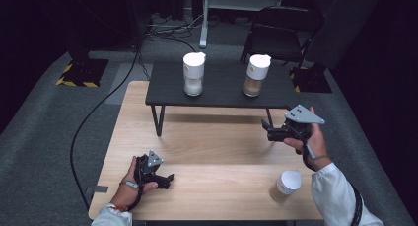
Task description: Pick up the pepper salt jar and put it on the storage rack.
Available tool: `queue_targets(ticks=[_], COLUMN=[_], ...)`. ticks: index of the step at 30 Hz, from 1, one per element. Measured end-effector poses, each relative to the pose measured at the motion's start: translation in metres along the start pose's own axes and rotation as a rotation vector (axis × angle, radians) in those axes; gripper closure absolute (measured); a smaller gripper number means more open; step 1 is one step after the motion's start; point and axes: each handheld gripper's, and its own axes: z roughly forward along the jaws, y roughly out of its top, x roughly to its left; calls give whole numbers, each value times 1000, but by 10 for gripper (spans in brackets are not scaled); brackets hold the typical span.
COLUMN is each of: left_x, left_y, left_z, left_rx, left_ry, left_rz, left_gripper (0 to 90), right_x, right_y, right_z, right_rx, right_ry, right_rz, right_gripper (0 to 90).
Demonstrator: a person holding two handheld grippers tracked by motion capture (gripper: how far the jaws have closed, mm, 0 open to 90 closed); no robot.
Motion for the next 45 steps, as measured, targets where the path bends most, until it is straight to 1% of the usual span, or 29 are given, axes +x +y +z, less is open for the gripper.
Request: queue_targets(ticks=[2, 3, 7, 18, 22, 26, 28, 29, 31, 33, 34, 39, 45], left_x=[0, 0, 0, 0, 0, 0, 0, 0, 0, 0, 0, 0, 0], left_y=[0, 0, 0, 0, 0, 0, 0, 0, 0, 0, 0, 0, 0], left_z=[0, 0, 0, 0, 0, 0, 0, 0, 0, 0, 0, 0, 0], left_rx=[0, 0, 0, 0, 0, 0, 0, 0, 0, 0, 0, 0, 0], left_ry=[0, 0, 0, 0, 0, 0, 0, 0, 0, 0, 0, 0, 0], left_rz=[0, 0, 0, 2, 2, 0, 0, 0, 0, 1, 0, 0, 2], left_gripper=[0, 0, 0, 0, 0, 0, 0, 0, 0, 0, 0, 0, 0], right_x=[-1, -1, -5, -10, -11, -14, -16, -16, -17, -18, -20, -21, -21], right_y=[-9, -9, -21, -41, -50, -62, -69, -69, -74, -78, -83, -90, -103], right_z=[-5, -5, -11, -27, -33, -40, -45, -45, -50, -53, -57, -63, -67], right_rx=[9, 9, 28, 49, 57, 70, 81, 81, 89, 98, 101, 113, 136], right_ry=[-1, -1, 2, 3, -5, -21, -35, -35, -45, -60, -67, -79, -93], right_rz=[6, 6, 16, 32, 46, 65, 68, 68, 76, 73, 89, 86, 102], right_gripper=[14, 14, 14, 14, 14, 15, 15, 15, 15, 15, 15, 16, 16])
